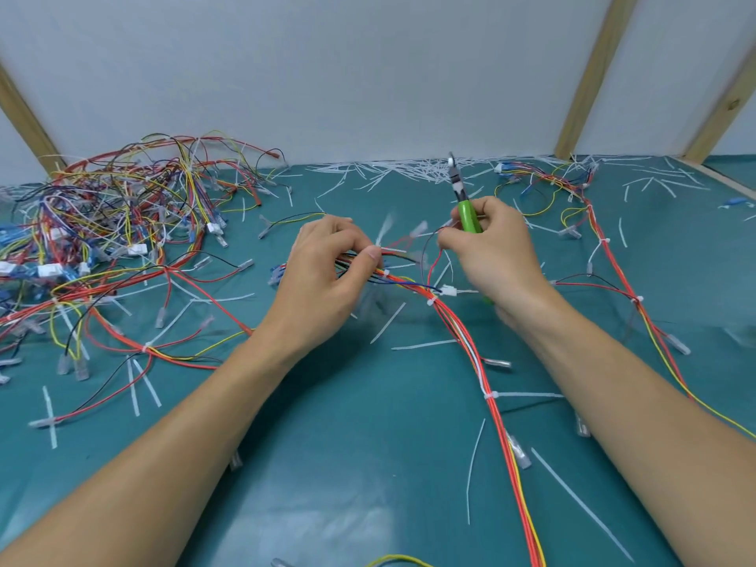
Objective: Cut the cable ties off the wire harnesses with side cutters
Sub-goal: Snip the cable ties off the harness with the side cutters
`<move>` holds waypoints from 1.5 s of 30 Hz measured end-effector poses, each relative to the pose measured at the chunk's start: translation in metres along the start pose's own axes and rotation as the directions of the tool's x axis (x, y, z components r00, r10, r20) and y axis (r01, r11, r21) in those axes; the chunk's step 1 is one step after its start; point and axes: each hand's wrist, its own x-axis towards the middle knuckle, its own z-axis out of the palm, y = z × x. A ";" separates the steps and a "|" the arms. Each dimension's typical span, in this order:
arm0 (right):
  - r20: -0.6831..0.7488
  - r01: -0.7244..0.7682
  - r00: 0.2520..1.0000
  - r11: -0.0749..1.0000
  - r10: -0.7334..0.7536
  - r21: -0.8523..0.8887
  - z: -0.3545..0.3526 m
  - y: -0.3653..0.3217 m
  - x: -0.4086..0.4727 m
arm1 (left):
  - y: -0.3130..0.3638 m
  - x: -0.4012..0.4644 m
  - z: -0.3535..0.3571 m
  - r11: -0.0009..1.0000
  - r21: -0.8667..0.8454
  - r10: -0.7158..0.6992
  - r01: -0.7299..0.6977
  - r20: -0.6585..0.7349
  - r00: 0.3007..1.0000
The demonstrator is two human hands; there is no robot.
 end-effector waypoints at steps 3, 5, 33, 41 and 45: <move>-0.052 -0.076 0.996 0.997 0.076 0.001 -0.004 0.004 0.005 | -0.001 0.001 0.000 0.999 -0.002 -0.042 0.042 -0.038 0.998; -0.052 -0.085 0.995 0.990 0.080 -0.109 -0.008 0.005 0.007 | -0.001 0.001 -0.001 0.998 -0.001 -0.059 0.059 -0.054 0.997; 0.394 0.344 0.871 0.937 -0.294 -0.060 0.000 -0.010 -0.018 | -0.005 0.001 -0.003 0.999 0.038 -0.007 0.002 0.125 0.992; 0.336 0.233 0.919 0.972 -0.206 -0.040 0.003 -0.006 -0.015 | -0.004 0.003 -0.002 0.999 -0.030 -0.038 0.041 0.094 0.995; 0.329 0.045 0.942 0.996 -0.066 0.070 0.006 -0.005 -0.013 | -0.002 0.003 -0.002 0.996 -0.050 -0.070 0.077 0.130 0.989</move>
